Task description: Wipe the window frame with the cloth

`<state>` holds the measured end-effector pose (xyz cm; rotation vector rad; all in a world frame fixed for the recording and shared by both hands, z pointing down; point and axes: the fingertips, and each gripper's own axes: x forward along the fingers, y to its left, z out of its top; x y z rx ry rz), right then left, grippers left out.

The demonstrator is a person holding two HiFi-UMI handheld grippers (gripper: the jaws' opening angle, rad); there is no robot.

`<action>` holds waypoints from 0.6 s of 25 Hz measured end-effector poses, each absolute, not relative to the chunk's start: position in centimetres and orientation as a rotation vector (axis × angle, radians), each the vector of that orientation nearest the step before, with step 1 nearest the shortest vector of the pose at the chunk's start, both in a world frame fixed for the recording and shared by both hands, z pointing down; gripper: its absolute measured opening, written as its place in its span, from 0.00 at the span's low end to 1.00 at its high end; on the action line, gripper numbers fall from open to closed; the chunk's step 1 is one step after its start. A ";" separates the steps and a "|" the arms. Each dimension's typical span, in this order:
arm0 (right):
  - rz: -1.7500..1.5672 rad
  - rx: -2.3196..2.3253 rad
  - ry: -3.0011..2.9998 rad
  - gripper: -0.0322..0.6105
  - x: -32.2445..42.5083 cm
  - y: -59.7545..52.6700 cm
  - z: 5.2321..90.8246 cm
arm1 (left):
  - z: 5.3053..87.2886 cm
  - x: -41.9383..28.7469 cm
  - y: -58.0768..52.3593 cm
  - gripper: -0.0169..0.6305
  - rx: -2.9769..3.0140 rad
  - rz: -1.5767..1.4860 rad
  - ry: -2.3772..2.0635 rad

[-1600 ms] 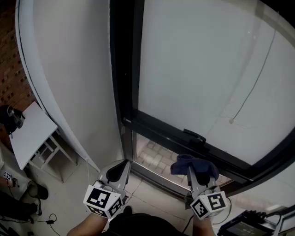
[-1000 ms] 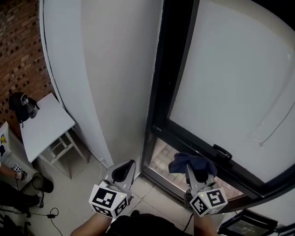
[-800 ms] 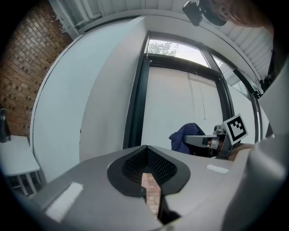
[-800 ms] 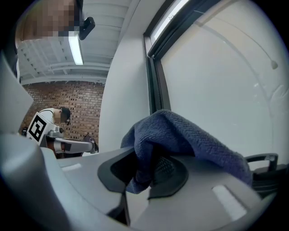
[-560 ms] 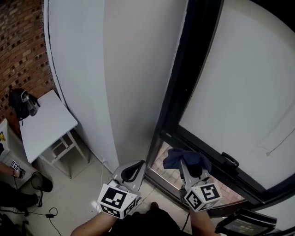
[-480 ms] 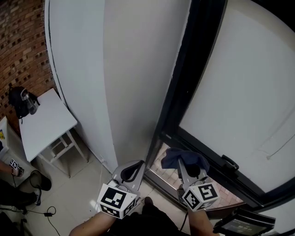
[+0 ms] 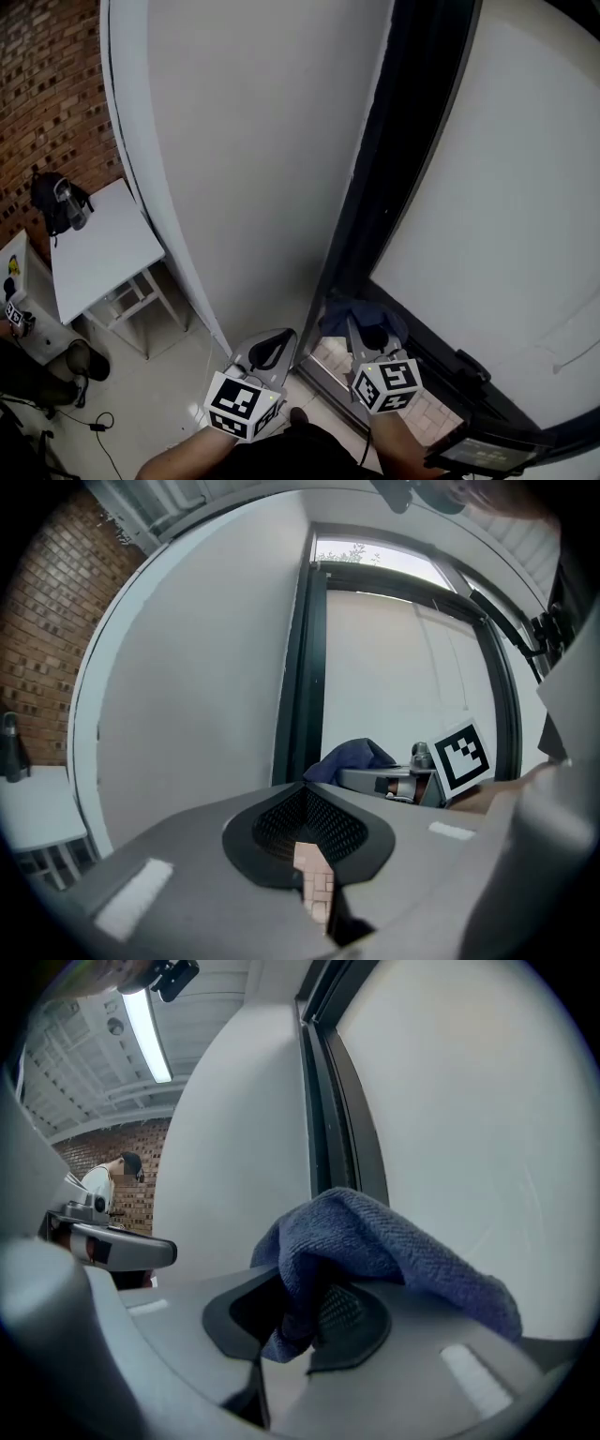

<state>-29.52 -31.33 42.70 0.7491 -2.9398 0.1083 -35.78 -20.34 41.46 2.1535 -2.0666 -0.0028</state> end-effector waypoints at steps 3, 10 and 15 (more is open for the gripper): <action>0.103 0.743 -2.915 0.15 -30.6 -32.8 44.3 | 42.1 -36.4 -21.8 0.02 2.129 0.015 -2.083; 0.097 0.775 -2.843 0.15 -32.4 -36.1 48.0 | 45.4 -36.7 -25.0 0.02 2.108 0.089 -2.047; 0.079 0.780 -2.825 0.15 -33.3 -36.6 48.9 | 46.7 -36.9 -26.0 0.02 2.118 0.128 -2.016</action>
